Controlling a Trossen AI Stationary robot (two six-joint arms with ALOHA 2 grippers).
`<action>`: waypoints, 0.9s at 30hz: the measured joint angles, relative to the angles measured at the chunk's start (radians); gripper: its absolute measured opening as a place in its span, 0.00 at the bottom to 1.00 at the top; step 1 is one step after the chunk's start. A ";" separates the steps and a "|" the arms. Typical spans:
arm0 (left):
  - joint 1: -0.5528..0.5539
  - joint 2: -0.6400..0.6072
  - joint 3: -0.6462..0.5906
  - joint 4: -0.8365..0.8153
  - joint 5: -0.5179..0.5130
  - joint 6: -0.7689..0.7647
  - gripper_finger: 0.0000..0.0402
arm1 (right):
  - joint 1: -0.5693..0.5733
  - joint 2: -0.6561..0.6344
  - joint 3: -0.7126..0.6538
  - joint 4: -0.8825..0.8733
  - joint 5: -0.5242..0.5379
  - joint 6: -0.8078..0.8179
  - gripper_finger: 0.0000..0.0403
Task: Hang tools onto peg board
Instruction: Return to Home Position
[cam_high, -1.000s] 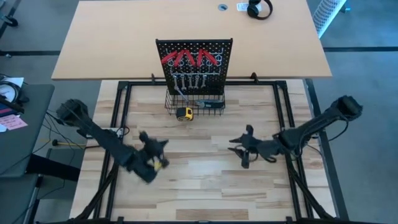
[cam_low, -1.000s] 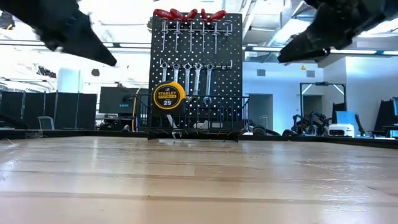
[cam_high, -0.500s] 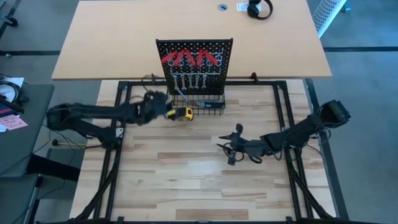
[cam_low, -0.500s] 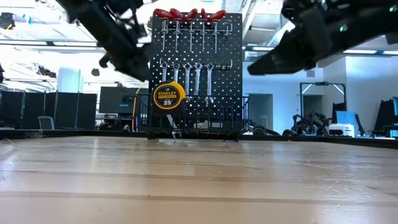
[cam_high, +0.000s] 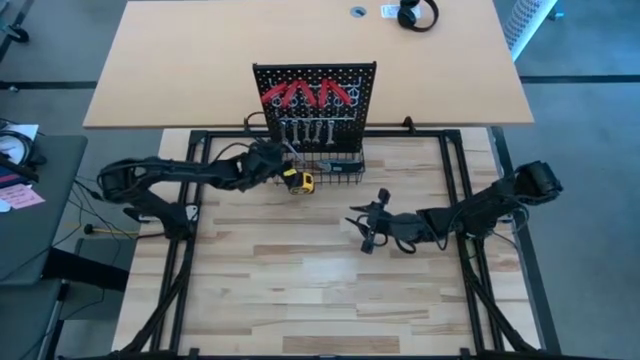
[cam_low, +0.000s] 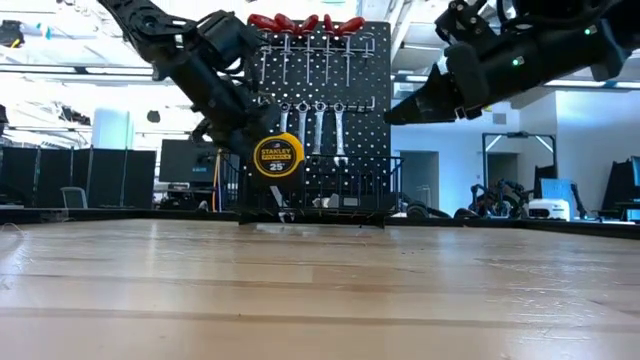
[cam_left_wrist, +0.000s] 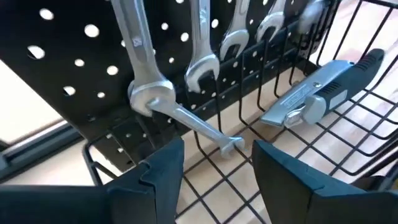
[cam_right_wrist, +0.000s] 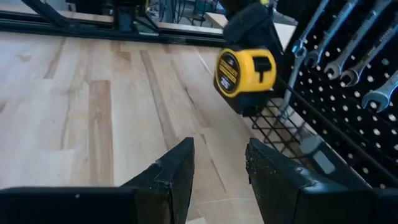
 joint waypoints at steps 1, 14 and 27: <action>0.001 0.012 0.005 0.010 0.001 0.007 0.45 | 0.000 0.000 0.000 0.002 0.000 -0.005 0.38; -0.013 -0.027 0.059 0.044 -0.059 0.003 0.45 | 0.042 0.000 0.000 0.000 -0.005 -0.009 0.38; -0.183 -0.294 -0.044 -0.211 -0.186 -0.026 0.45 | 0.058 0.000 0.000 -0.007 -0.002 0.002 0.38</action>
